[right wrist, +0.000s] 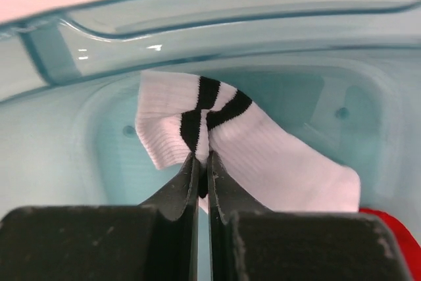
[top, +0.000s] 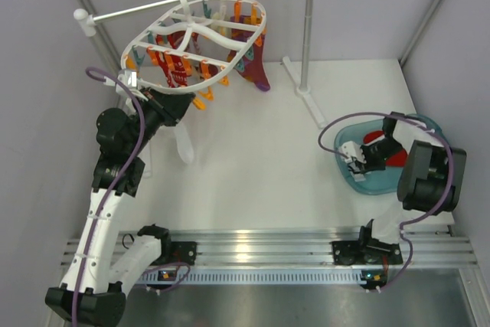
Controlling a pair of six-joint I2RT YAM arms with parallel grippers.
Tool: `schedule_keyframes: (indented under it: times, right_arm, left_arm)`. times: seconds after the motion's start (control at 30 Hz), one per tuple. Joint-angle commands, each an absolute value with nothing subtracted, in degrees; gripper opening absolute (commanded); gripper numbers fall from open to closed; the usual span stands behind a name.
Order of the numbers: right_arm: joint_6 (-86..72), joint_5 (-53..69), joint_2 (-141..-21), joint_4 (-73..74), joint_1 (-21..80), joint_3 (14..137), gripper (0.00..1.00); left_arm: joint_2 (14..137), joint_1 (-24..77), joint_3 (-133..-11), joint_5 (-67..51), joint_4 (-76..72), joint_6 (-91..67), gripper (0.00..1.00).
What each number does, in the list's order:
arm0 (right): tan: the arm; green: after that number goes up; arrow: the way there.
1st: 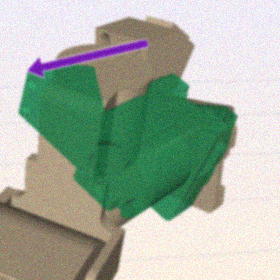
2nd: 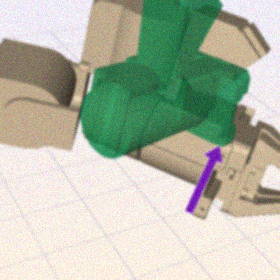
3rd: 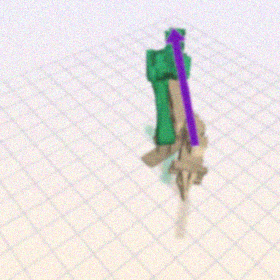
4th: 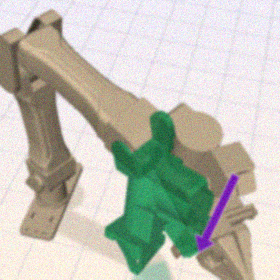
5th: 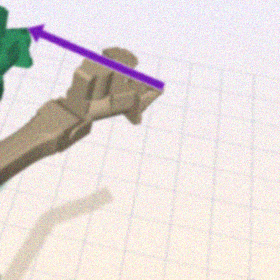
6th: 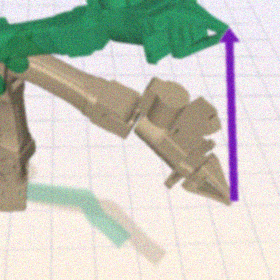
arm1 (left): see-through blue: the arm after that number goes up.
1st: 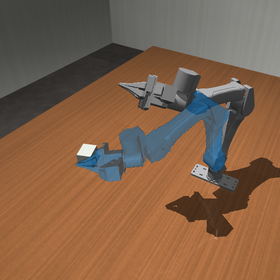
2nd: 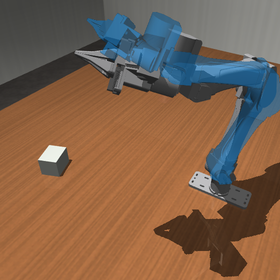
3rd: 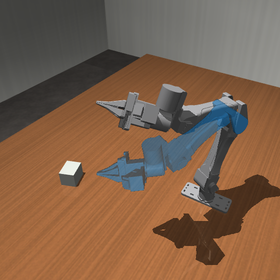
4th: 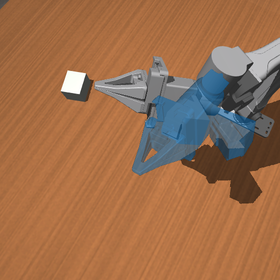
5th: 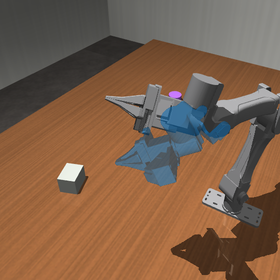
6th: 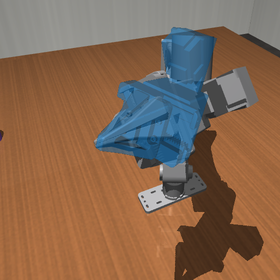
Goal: Clip the socks to the hanger
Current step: Pick up the sock from the bin, then clamp the sock onto the hanger.
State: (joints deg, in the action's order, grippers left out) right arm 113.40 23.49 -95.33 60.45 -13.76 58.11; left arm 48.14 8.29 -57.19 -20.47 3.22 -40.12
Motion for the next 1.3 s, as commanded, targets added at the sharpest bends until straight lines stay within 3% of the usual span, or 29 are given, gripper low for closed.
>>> schedule_keyframes:
  times: [0.0, 0.33, 0.43, 0.67, 0.87, 1.0, 1.27]
  right_arm:
    - [111.72, 31.79, -89.58, 68.61, -15.29, 63.27, 0.00]
    - [87.91, 48.93, -79.64, 78.83, -15.21, 80.06, 0.00]
    - [71.60, 52.91, -74.90, 70.80, -12.84, 83.40, 0.00]
    - [21.46, 47.73, -67.16, 44.45, 1.37, 81.31, 0.00]
    - [-12.68, 33.69, -67.05, 29.72, 17.09, 77.87, 0.00]
    - [-24.85, 22.70, -71.18, 28.31, 27.76, 79.89, 0.00]
    - [-42.26, 26.28, -77.24, 9.78, 36.72, 76.37, 0.00]
  left_arm:
    - [47.73, 7.91, -56.60, -18.72, 1.85, -39.29, 0.00]
    - [47.90, 7.91, -55.90, -19.16, 0.62, -40.16, 0.00]
    - [47.90, 7.91, -55.11, -19.25, 0.44, -40.52, 0.00]
    - [48.08, 7.91, -54.67, -19.33, -1.76, -40.87, 0.00]
    - [48.25, 7.91, -55.55, -19.69, -2.11, -40.60, 0.00]
    - [48.25, 7.91, -55.55, -20.21, -2.37, -40.52, 0.00]
    - [48.43, 7.91, -54.84, -20.48, -3.25, -41.04, 0.00]
